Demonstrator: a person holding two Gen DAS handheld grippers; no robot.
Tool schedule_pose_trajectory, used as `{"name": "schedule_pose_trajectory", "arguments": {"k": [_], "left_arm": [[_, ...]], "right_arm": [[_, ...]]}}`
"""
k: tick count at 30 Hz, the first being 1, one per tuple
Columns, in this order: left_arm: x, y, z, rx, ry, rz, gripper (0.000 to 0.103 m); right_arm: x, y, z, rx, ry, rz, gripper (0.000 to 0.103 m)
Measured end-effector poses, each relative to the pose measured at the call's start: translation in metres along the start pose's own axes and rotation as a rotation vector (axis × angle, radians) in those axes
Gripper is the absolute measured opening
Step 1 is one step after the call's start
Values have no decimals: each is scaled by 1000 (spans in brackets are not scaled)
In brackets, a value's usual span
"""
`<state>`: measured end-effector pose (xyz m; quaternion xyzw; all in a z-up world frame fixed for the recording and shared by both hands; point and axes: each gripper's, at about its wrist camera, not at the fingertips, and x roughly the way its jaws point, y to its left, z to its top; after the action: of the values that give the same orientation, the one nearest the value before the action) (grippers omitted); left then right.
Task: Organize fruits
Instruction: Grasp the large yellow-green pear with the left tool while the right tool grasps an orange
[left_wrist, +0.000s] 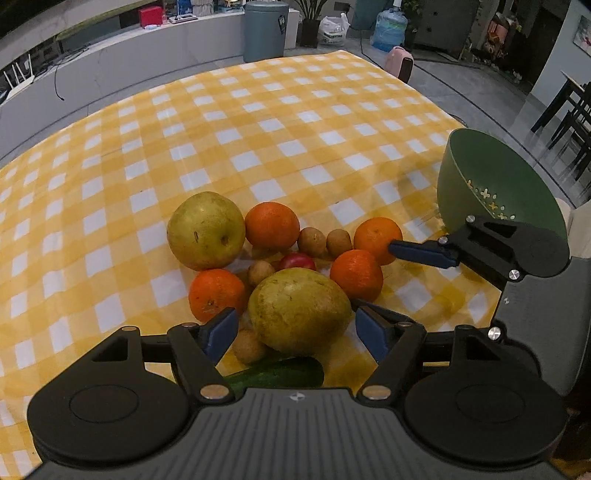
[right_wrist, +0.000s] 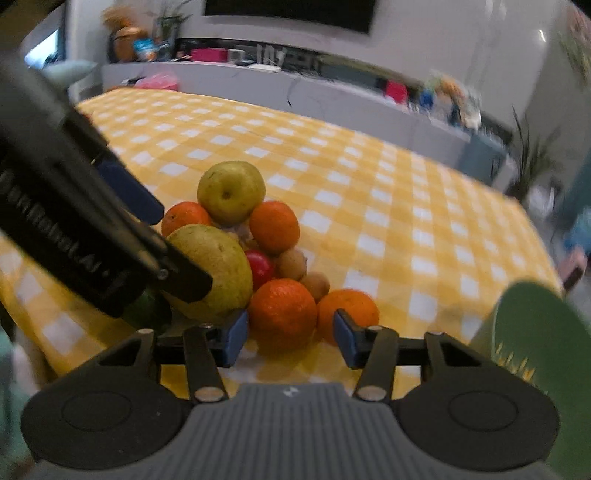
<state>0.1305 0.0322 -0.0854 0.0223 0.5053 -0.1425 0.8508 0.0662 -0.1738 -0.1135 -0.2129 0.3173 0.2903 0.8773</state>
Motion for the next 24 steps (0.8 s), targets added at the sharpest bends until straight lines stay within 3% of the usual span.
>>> {"name": "schedule_pose_trajectory", "arguments": {"k": [6, 9, 12, 24], "left_arm": [[9, 0, 3, 3, 27, 8, 85], [13, 0, 3, 6, 38, 18, 85], [16, 0, 4, 7, 42, 15, 82], [28, -2, 4, 4, 42, 41, 84]], "right_arm": [[3, 7, -1, -87, -41, -11, 48], [4, 5, -3, -73, -49, 3, 47], [4, 2, -4, -49, -52, 32, 40], [8, 2, -9, -13, -89, 45, 38]]}}
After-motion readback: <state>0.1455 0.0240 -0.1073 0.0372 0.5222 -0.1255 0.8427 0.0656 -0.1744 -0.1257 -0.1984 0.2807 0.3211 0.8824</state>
